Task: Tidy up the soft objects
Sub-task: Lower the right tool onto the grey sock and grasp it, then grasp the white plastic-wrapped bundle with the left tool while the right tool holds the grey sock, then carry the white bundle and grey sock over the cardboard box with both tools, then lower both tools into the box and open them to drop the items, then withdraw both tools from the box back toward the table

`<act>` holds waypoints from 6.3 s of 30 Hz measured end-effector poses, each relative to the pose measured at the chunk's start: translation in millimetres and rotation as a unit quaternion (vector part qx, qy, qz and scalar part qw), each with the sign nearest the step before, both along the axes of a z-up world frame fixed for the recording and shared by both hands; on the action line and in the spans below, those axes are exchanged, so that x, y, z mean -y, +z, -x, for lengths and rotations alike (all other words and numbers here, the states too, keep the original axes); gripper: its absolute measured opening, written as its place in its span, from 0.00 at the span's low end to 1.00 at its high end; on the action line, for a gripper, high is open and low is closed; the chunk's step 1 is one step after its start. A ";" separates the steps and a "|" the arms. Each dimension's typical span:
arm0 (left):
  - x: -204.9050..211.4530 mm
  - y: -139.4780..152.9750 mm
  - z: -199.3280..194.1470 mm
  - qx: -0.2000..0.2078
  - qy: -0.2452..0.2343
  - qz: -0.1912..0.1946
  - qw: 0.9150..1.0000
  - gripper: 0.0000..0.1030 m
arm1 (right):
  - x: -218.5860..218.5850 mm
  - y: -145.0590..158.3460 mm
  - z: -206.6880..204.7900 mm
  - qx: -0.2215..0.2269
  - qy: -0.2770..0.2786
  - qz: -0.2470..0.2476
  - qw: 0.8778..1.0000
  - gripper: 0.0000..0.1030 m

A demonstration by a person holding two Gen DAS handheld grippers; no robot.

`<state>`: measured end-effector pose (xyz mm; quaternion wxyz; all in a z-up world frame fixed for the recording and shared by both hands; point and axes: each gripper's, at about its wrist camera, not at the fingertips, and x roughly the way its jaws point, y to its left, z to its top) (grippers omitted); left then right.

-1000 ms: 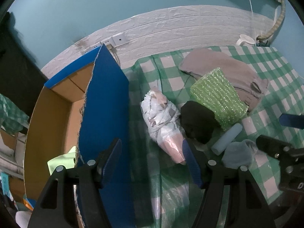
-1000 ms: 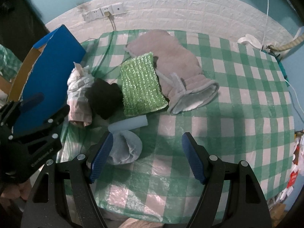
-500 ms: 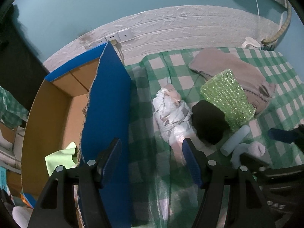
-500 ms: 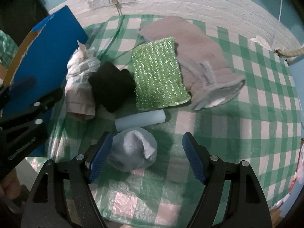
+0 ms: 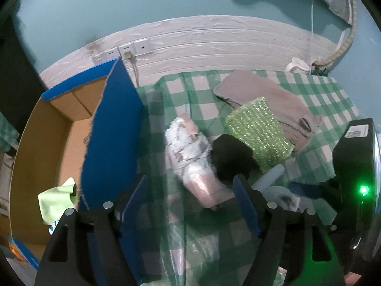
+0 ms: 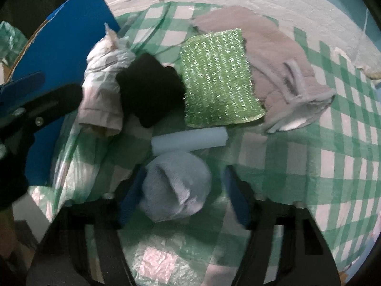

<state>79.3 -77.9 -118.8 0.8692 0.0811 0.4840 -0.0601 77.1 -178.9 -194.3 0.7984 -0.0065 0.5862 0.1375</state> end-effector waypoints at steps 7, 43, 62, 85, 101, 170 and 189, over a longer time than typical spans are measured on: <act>5.5 -13.1 -12.6 -0.023 0.003 0.000 1.000 0.74 | 5.0 1.8 6.5 0.007 0.005 -0.005 1.000 0.32; -10.3 -47.0 -29.4 -0.045 0.067 -0.034 0.996 0.27 | 38.6 39.8 -0.7 0.040 -0.017 -0.028 0.999 0.31; -22.9 3.6 5.0 0.005 0.051 -0.019 0.999 0.26 | 34.4 82.5 13.5 0.087 -0.017 -0.011 0.996 0.31; -56.0 65.5 51.9 0.066 0.066 -0.032 0.995 0.26 | -11.9 137.7 15.6 0.143 0.020 -0.013 0.989 0.31; -118.7 76.9 63.4 0.082 0.126 -0.026 0.988 0.26 | -98.2 164.5 8.7 0.161 0.089 -0.021 0.983 0.31; -144.6 67.4 55.0 0.069 0.154 -0.027 0.985 0.74 | -112.7 137.4 2.0 0.133 0.081 -0.010 0.988 0.67; -78.0 73.0 48.8 0.083 0.097 -0.043 0.991 0.77 | -1.6 132.4 13.8 0.136 -0.007 0.000 0.991 0.71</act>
